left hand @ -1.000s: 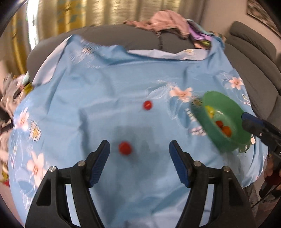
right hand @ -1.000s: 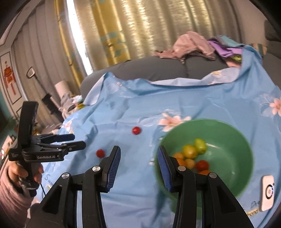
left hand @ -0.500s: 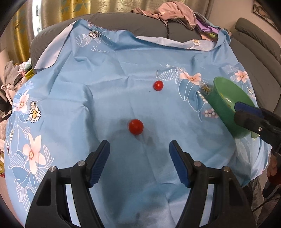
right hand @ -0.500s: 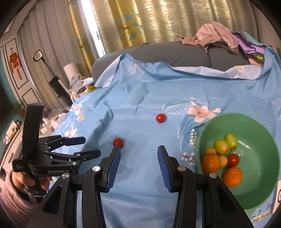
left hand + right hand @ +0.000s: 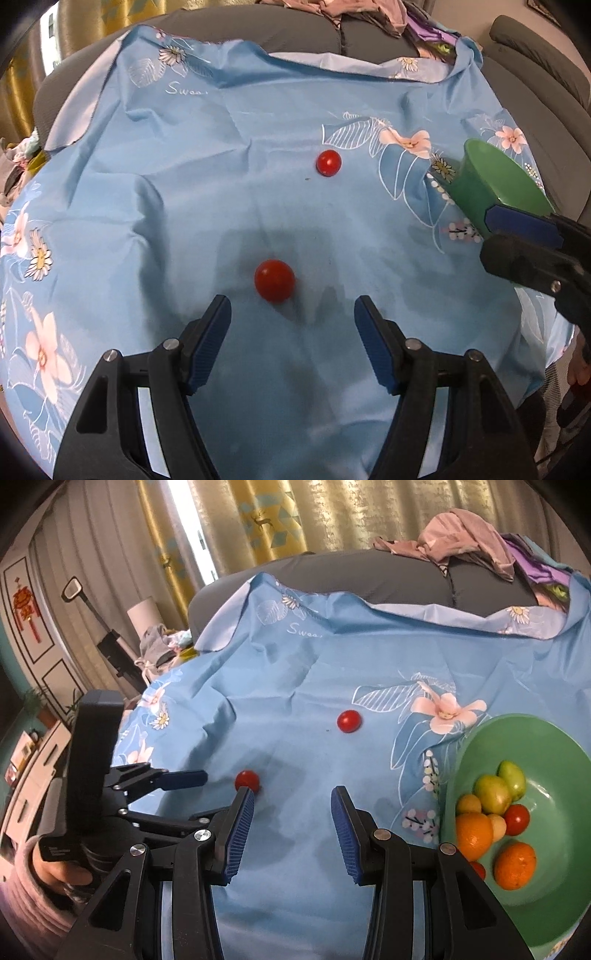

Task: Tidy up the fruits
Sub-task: 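Move both open grippers from the bowl toward the red cherry tomatoes, then grasp a red cherry tomato with the left gripper while the right grasps another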

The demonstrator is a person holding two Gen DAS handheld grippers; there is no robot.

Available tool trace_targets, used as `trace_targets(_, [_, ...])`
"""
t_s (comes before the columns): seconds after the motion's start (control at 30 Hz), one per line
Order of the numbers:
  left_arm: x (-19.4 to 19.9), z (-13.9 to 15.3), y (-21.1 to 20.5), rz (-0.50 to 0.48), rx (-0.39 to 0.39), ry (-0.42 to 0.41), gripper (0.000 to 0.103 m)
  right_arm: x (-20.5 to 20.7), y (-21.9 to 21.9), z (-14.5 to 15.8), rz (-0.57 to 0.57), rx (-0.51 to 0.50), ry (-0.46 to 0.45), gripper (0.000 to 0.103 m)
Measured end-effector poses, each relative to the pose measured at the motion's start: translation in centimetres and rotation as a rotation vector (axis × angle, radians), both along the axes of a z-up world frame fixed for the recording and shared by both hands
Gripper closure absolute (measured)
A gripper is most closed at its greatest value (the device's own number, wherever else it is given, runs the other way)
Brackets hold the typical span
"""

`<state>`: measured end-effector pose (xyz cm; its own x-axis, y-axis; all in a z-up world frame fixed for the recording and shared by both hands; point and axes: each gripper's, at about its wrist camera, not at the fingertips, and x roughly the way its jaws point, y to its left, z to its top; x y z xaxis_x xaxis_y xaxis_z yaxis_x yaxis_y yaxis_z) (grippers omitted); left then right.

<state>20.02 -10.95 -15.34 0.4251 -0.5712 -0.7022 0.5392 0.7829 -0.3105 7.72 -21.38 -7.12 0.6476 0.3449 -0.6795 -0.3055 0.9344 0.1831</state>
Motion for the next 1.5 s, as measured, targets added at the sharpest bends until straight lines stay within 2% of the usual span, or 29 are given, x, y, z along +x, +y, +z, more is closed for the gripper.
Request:
trace_targets(0.1, [0.6,-0.3,-0.6,-0.005,0.002,0.001,0.037,0.6,0.0,-0.4,-0.004,-0.001,0.011,0.059])
trace_targets(0.2, [1.0,-0.6,-1.1,-0.016,0.008,0.008,0.046,1.2,-0.1,-0.7,-0.008,0.001,0.019,0.059])
trace_targets(0.37, [1.4,-1.0,-1.8,-0.011,0.037,0.000,0.052,1.8,-0.1,-1.3,-0.009,0.017,0.033,0.059])
trace_targets(0.57, [2.2,-1.9,-2.1,-0.013,0.060,0.008,0.072,2.1,-0.2,-1.8,-0.012,0.023,0.046,0.059])
trace_targets(0.93, [3.0,-1.8,-1.4,0.006,0.012,0.023,0.077,2.5,-0.1,-2.2,-0.019,0.026,0.059,0.059])
trace_targets(1.1, [3.0,-0.7,0.4,0.036,-0.049,0.017,0.077,3.5,-0.2,-2.8,-0.024,0.033,0.082,0.059])
trace_targets(1.33, [3.8,0.7,3.1,0.089,-0.099,-0.004,0.076,7.7,0.6,-3.2,-0.068,0.032,0.088,0.059])
trace_targets(1.5, [4.8,0.7,3.8,0.104,-0.111,-0.003,0.076,11.8,0.6,-4.5,-0.155,-0.006,0.111,0.059])
